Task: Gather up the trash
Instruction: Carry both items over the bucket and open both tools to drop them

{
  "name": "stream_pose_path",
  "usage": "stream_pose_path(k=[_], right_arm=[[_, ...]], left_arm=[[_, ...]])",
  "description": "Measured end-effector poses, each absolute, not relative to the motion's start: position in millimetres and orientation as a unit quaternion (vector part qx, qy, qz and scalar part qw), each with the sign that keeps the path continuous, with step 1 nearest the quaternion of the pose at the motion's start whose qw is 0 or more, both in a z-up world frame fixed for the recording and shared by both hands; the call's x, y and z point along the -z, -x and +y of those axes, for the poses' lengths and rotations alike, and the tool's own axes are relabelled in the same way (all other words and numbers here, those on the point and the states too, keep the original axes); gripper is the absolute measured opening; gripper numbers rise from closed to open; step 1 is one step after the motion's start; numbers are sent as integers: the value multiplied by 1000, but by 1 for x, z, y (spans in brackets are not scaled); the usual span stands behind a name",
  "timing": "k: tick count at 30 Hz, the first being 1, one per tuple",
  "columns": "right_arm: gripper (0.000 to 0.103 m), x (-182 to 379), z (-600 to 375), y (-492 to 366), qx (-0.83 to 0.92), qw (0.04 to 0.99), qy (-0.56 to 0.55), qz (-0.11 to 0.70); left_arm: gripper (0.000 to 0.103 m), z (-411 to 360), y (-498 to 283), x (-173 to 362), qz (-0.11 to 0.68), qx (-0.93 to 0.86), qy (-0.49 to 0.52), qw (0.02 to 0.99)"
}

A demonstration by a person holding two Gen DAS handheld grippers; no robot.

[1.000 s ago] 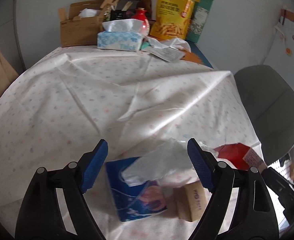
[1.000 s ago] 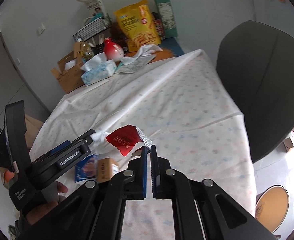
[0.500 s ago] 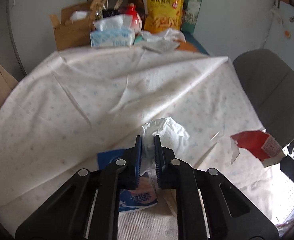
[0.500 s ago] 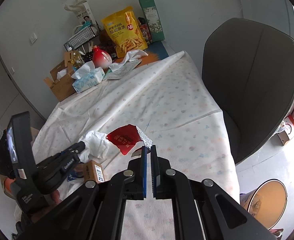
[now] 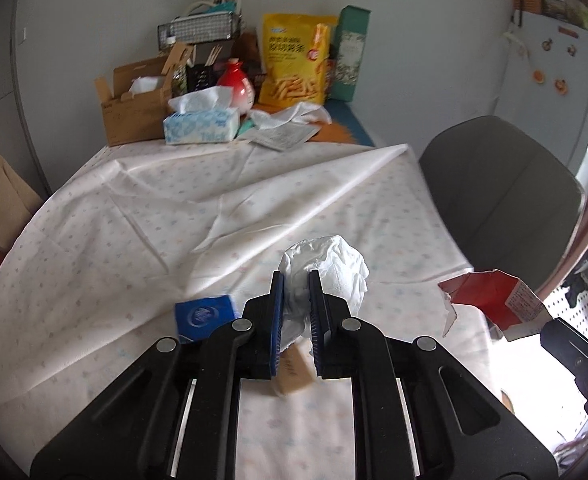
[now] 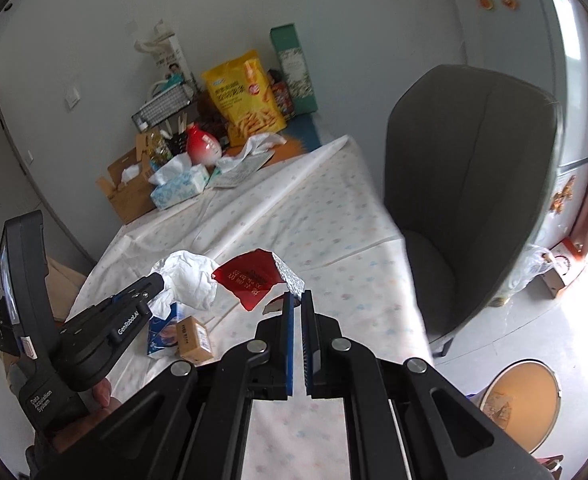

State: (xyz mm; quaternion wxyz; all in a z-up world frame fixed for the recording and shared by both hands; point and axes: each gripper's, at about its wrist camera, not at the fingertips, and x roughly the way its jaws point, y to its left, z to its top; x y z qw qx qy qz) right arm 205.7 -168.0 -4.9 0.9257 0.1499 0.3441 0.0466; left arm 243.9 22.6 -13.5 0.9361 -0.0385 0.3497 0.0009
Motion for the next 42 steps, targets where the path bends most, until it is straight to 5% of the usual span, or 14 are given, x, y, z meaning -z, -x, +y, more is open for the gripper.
stream_pose_path(k=[42], right_arm=[[5, 28, -420, -71, 171, 906, -247, 299]], left_arm=[[13, -261, -189, 26, 357, 213, -56, 908]])
